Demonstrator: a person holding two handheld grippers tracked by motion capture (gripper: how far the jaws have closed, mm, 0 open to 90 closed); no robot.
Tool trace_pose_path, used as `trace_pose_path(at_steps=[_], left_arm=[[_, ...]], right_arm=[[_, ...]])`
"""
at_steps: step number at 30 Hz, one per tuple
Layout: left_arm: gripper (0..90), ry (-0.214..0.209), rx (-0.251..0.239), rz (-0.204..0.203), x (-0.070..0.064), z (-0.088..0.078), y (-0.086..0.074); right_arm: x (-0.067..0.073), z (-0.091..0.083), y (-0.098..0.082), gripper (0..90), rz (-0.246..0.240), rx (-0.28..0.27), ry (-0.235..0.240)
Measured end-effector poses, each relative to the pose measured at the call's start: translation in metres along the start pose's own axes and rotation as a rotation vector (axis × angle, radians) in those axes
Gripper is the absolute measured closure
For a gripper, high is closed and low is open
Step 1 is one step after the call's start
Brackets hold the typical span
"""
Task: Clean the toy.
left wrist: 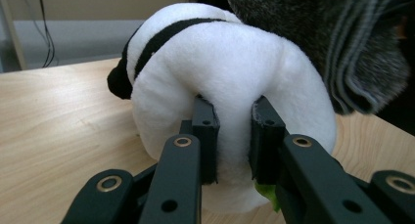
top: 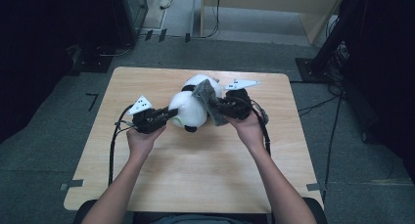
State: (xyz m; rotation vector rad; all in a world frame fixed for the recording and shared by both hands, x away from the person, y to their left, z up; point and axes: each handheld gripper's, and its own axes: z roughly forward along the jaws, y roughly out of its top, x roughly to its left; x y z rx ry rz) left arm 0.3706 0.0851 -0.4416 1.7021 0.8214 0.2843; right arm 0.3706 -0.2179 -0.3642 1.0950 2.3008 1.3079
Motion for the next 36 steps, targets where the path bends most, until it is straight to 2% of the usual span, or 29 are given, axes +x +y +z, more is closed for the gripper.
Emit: trace_pose_path(at_steps=[3,9,12,14,16,20,24,27,32,36], left_arm=[[77.2,0.013,0.013,-0.007,-0.005,0.001,0.000],[77.2,0.056,0.032,-0.032,-0.013,0.003,0.001],[77.2,0.047,0.031,-0.040,-0.015,0.002,0.001],[77.3,0.037,0.029,-0.041,-0.014,0.002,0.001],[77.3,0.022,0.020,-0.064,-0.013,0.002,0.001],[77.4,0.005,0.018,-0.075,-0.012,0.005,0.000],[77.4,-0.003,0.017,-0.081,-0.011,0.006,0.000],[77.4,-0.005,0.018,-0.085,-0.010,0.006,-0.001],[77.4,-0.012,0.016,-0.082,-0.010,0.005,0.000],[77.3,-0.016,0.012,-0.079,-0.010,0.004,0.000]], right_arm=[[0.012,0.008,0.003,79.9,0.014,0.009,0.031],[0.028,0.023,0.003,79.6,0.023,0.045,0.027],[0.032,0.025,0.003,79.6,0.032,0.051,0.031],[0.035,0.025,0.003,79.7,0.022,0.056,0.031],[0.039,0.024,0.002,79.7,0.014,0.057,0.037],[0.051,0.024,-0.003,79.8,-0.034,0.063,0.021],[0.061,0.028,-0.010,79.9,-0.072,0.078,0.043],[0.069,0.033,-0.016,80.0,-0.117,0.090,0.038],[0.079,0.045,-0.030,80.2,-0.153,0.148,0.071],[0.082,0.055,-0.042,80.2,-0.162,0.185,0.088]])
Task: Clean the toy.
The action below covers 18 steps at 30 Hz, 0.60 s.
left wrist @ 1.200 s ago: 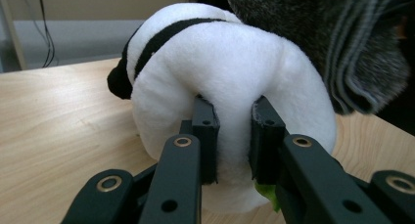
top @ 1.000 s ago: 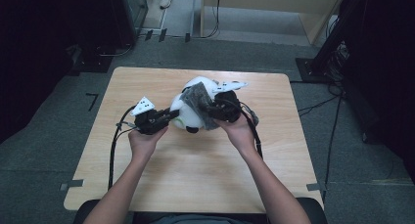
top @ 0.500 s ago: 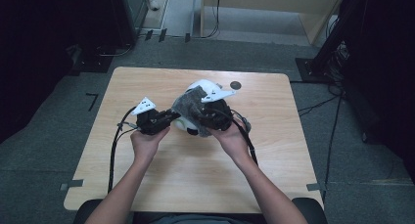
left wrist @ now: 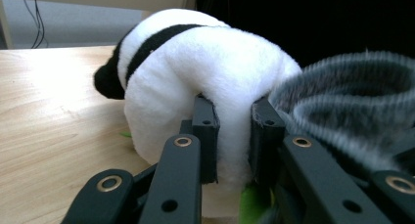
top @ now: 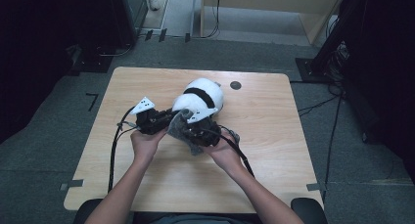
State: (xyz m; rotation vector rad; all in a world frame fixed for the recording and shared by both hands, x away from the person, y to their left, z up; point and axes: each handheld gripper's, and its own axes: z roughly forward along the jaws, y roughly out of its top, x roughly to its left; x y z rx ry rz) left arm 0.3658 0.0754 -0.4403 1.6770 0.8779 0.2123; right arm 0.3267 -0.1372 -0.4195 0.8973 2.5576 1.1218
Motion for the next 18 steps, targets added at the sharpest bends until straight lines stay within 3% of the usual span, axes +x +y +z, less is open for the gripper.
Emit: trace_pose_path(at_steps=[5,10,18], left_arm=[[77.3,-0.004,0.001,0.005,0.000,-0.001,0.000],[77.3,0.004,0.003,0.021,-0.001,0.000,-0.001],[77.3,0.006,-0.003,0.018,0.001,-0.002,0.000]], right_arm=[[-0.001,0.007,-0.008,80.2,-0.006,0.032,0.013],[-0.004,0.004,-0.009,80.2,-0.004,0.047,0.021],[-0.005,-0.027,0.001,80.2,-0.007,-0.038,0.007]])
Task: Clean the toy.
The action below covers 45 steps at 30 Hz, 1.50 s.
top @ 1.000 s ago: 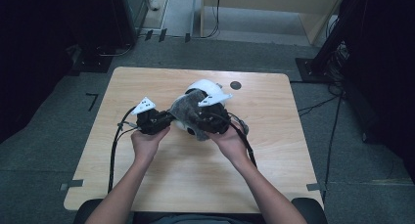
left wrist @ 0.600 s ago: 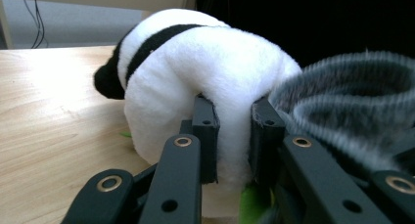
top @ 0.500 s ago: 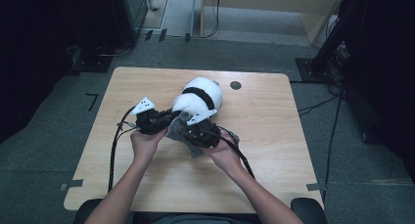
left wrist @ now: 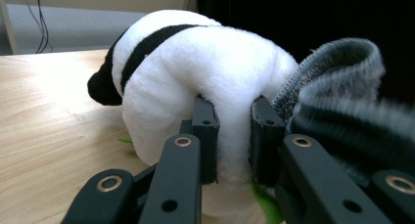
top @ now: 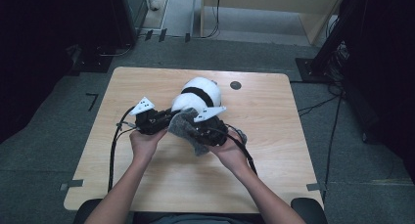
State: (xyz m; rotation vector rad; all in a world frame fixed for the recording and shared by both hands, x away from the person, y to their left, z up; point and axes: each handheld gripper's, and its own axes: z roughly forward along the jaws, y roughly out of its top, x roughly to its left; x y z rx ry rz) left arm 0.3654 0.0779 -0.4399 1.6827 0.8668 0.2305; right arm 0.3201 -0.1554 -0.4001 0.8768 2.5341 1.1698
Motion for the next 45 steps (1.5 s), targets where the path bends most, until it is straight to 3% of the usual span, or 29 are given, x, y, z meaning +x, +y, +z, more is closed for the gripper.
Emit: trace_pose_path(at_steps=[8,12,16,21,24,34,39,45], left_arm=[[77.2,-0.002,0.002,-0.002,0.001,0.000,0.000],[77.3,-0.019,0.003,0.001,-0.002,0.000,0.000],[77.3,-0.032,-0.005,0.002,-0.005,0.001,0.001],[77.3,-0.031,-0.015,0.017,-0.005,-0.002,0.002],[77.3,-0.035,-0.025,-0.005,-0.002,-0.004,0.003],[77.3,-0.021,-0.048,0.003,0.000,-0.008,0.005],[77.3,-0.018,-0.056,0.013,0.000,-0.010,0.006],[77.3,0.008,-0.058,0.061,-0.003,-0.010,0.006]], right_arm=[[-0.008,-0.038,0.018,80.2,0.009,-0.134,-0.059],[-0.014,-0.042,0.025,80.2,0.011,-0.154,-0.089],[-0.013,-0.024,0.025,80.2,0.005,-0.100,-0.078],[0.000,0.000,0.015,80.2,-0.022,-0.055,-0.046],[0.004,0.008,0.008,80.3,-0.016,-0.040,-0.023],[0.005,0.028,-0.013,80.3,-0.024,0.032,-0.002],[-0.003,0.033,-0.028,80.2,-0.010,0.090,-0.012],[-0.023,0.022,-0.039,80.1,0.005,0.087,-0.022]])
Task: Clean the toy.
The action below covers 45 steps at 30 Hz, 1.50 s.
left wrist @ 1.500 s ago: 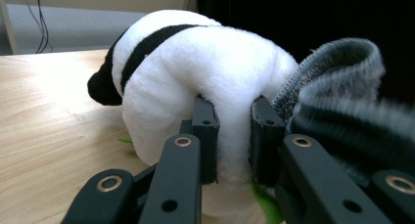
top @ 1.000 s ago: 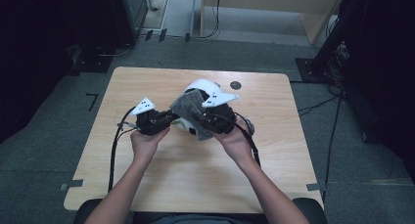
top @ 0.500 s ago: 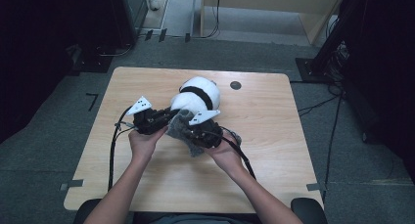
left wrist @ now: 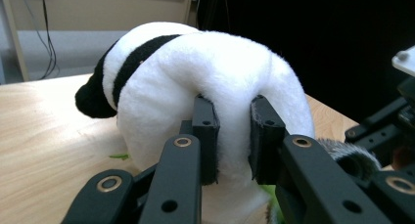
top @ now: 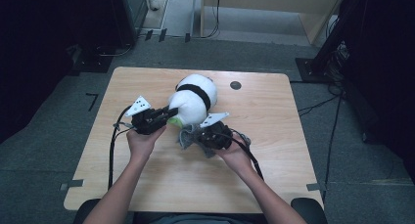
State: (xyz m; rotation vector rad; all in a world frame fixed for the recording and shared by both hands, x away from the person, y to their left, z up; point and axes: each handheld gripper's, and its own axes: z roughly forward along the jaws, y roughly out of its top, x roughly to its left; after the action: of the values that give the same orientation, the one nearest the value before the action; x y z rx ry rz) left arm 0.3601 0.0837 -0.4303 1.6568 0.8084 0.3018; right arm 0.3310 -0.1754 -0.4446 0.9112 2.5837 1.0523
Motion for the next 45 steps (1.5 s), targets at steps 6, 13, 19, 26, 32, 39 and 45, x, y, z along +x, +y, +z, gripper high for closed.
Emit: trace_pose_path(at_steps=[6,13,19,26,32,39,45], left_arm=[[77.3,0.025,-0.018,-0.007,0.008,-0.007,0.002],[77.3,0.048,-0.035,-0.015,0.016,-0.012,0.004],[77.3,0.071,-0.049,-0.029,0.026,-0.018,0.005],[77.3,0.116,-0.052,-0.039,0.042,-0.028,0.005],[77.3,0.141,-0.039,-0.042,0.053,-0.033,0.000],[77.1,0.160,-0.001,-0.099,0.073,-0.036,-0.012],[76.7,0.192,0.043,-0.090,0.085,-0.039,-0.020]], right_arm=[[-0.020,-0.011,-0.011,80.1,0.060,-0.026,-0.017],[-0.041,-0.028,-0.019,79.9,0.122,-0.097,-0.035],[-0.060,-0.041,-0.025,79.9,0.164,-0.126,-0.070],[-0.084,-0.055,-0.037,79.8,0.237,-0.140,-0.114],[-0.103,-0.062,-0.048,79.8,0.285,-0.134,-0.165],[-0.125,-0.067,-0.063,79.8,0.340,-0.102,-0.231],[-0.143,-0.067,-0.079,79.3,0.383,-0.079,-0.281]])
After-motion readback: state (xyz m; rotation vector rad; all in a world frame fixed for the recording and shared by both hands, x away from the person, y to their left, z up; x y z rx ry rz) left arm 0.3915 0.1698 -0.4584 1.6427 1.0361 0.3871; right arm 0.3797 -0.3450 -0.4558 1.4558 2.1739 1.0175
